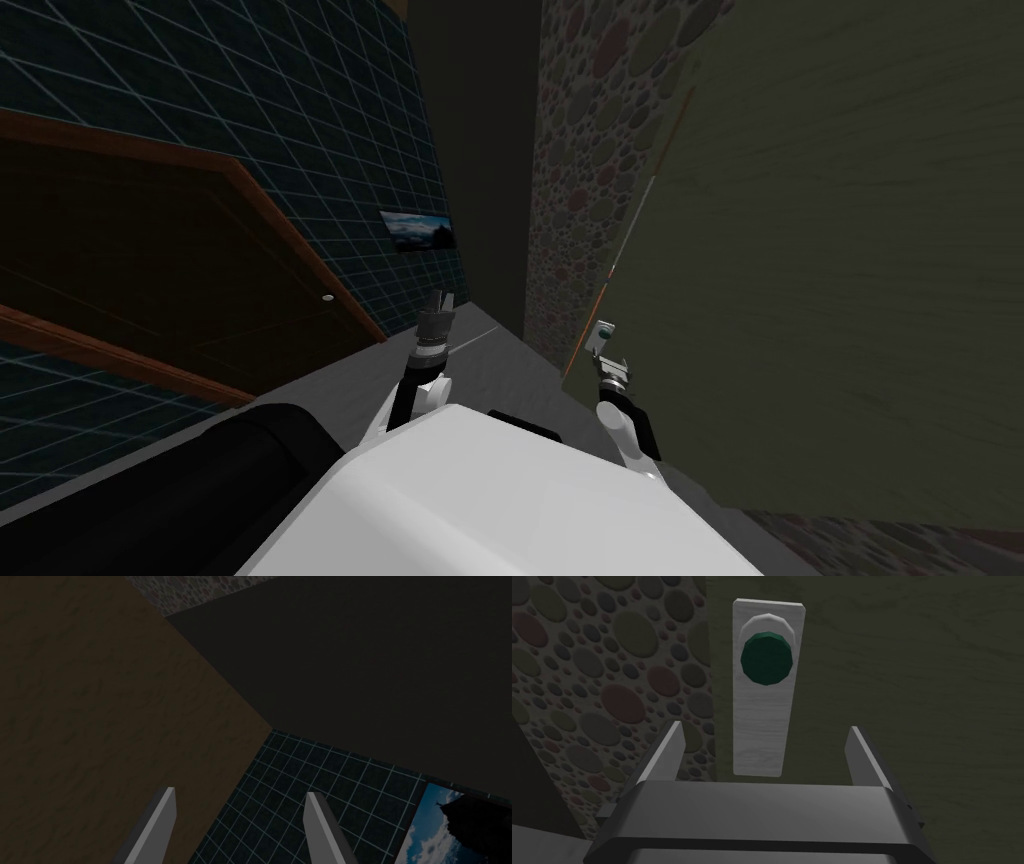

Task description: Pull the door open

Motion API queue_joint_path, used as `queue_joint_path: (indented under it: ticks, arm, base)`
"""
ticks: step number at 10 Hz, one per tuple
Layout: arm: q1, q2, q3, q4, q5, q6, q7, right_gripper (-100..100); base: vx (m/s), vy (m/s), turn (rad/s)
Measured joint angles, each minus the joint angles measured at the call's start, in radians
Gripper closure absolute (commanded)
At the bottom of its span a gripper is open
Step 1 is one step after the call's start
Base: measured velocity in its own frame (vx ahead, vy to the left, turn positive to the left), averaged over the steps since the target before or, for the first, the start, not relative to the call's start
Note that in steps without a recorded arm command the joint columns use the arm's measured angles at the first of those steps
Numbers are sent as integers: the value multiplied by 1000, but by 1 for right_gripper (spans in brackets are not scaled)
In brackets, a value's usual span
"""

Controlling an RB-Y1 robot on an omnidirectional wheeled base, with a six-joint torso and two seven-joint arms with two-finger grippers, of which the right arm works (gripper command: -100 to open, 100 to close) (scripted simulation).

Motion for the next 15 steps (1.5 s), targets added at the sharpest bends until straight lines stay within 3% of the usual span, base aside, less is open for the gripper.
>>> queue_joint_path:
  ticks: [1,3,5,7,8,14,15]
  arm:
    - [1,-15,-17,3,-8,5,-6,-100]
    - [4,-44,-20,25,-9,-10,-42,-100]
    - [1,-93,-41,54,-20,-20,-90,-100]
    - [21,-131,-61,53,-30,-22,-125,-100]
    - [21,-133,-62,54,-31,-23,-129,100]
    - [23,-132,-63,56,-31,-21,-124,100]
    - [26,-143,-58,54,-33,-23,-133,100]
  base:
    - [155,5,94]
    - [164,-26,126]
    - [189,-17,134]
    - [147,-20,85]
    - [-12,-2,-45]
    - [-36,-9,24]
    - [-181,-63,128]
